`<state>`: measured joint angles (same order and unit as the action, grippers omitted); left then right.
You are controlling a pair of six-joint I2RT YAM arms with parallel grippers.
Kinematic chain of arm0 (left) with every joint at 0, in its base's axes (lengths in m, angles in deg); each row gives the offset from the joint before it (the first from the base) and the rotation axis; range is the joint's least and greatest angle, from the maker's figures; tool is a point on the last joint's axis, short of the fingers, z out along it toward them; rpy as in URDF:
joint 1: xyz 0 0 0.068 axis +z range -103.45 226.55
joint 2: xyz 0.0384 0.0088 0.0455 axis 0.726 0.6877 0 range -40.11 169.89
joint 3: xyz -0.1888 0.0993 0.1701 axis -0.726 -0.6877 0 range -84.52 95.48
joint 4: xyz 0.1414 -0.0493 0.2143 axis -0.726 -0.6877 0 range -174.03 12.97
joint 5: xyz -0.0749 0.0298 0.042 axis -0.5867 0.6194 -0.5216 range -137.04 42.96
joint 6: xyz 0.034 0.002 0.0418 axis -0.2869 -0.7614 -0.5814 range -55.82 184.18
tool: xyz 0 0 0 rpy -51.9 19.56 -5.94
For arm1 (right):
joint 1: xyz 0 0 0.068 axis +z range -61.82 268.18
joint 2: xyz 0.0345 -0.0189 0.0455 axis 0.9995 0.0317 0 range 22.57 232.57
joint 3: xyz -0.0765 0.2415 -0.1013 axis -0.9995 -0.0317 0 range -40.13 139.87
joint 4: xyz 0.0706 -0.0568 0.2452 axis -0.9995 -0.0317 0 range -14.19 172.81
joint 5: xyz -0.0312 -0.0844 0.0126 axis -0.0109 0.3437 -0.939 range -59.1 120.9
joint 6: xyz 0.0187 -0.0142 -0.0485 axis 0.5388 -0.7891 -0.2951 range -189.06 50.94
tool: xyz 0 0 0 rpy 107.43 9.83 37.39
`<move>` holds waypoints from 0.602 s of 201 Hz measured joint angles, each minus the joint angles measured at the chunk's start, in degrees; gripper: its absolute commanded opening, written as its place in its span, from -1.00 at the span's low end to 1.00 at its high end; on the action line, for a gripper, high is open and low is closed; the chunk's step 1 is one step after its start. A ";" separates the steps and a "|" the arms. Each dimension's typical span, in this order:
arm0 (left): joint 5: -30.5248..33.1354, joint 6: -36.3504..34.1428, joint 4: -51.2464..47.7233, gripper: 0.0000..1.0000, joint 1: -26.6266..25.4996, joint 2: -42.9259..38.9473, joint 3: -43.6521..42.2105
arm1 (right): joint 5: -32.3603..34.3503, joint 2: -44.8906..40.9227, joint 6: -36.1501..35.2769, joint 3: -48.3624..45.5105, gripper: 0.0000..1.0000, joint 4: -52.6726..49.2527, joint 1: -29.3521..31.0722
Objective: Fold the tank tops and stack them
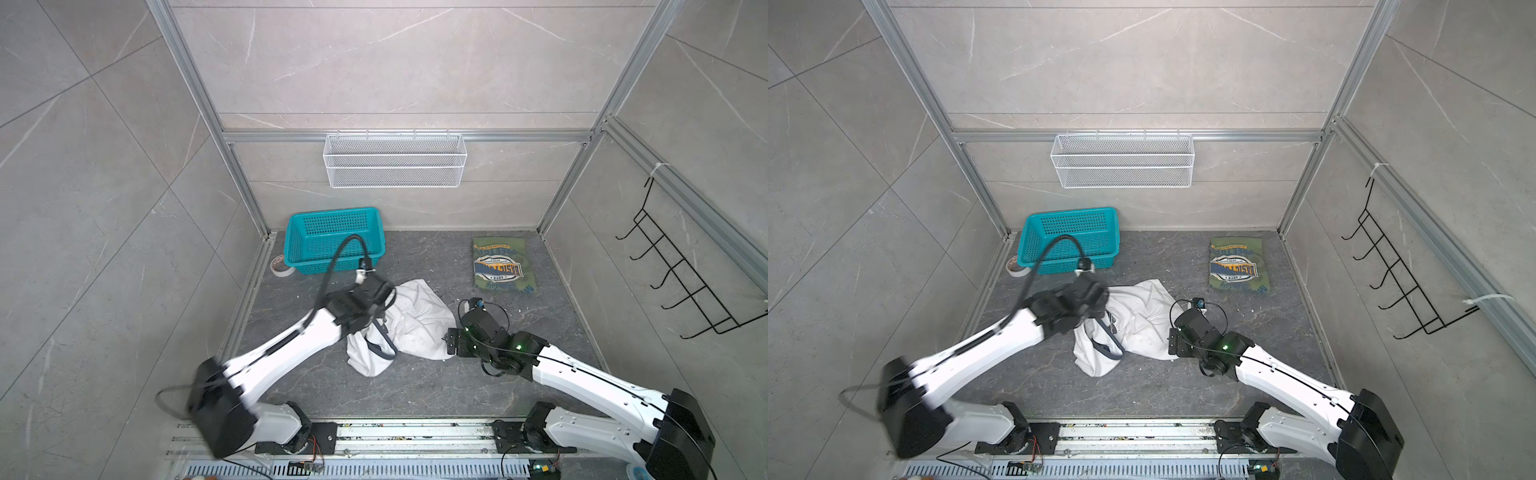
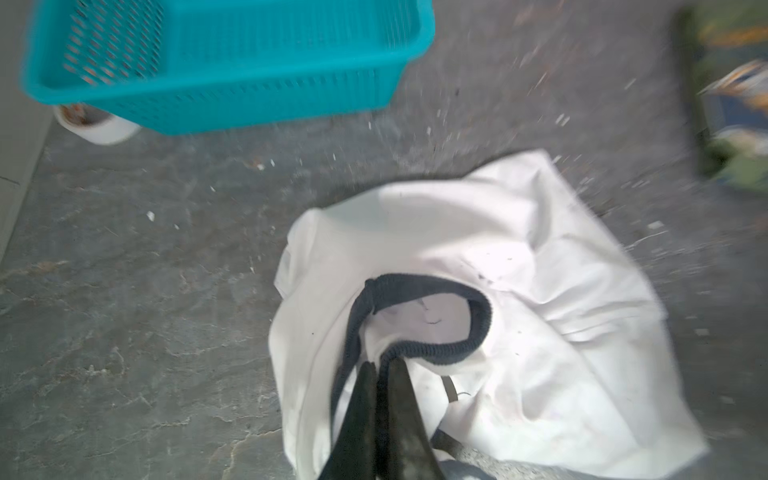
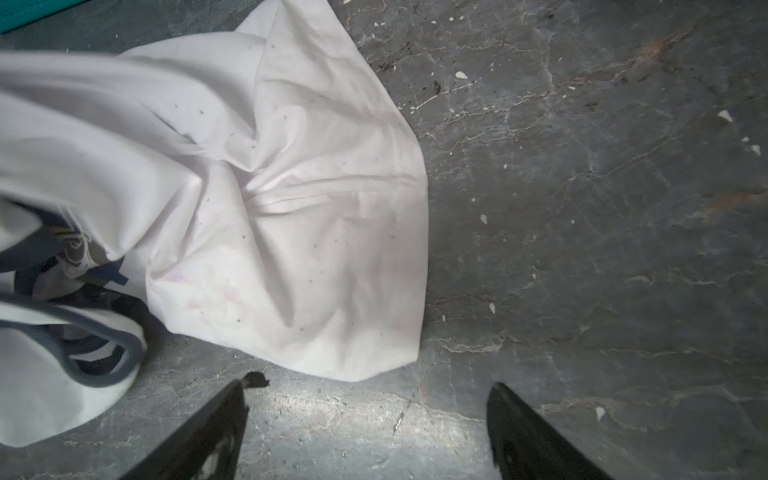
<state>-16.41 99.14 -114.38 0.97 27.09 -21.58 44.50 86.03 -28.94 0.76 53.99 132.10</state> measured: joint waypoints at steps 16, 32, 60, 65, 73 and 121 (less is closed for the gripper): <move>0.92 0.00 -1.16 -1.00 1.73 -13.86 -3.76 | -1.62 2.84 -0.02 0.63 0.79 1.25 -1.66; 1.51 0.17 -3.13 -1.00 4.94 -24.15 -7.63 | -4.24 6.71 0.22 1.05 0.76 3.10 -3.37; 2.21 3.15 -9.20 -1.00 8.83 -30.77 -15.15 | -8.41 13.11 1.46 1.33 0.72 6.38 -5.77; 2.21 3.91 -10.21 -1.00 8.94 -30.77 -16.17 | -9.07 13.88 1.62 1.33 0.72 6.86 -6.05; 2.21 5.29 -12.00 -1.00 8.98 -30.51 -17.99 | -10.01 14.91 1.97 1.33 0.71 7.78 -6.40; 1.79 9.51 -14.51 -1.00 9.01 -29.46 -23.41 | -16.48 20.83 2.29 1.33 0.44 14.60 -6.88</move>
<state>-14.62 108.65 -128.89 9.98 -2.37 -44.99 28.02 106.86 -26.64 2.09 68.59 125.22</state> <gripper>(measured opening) 0.058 0.767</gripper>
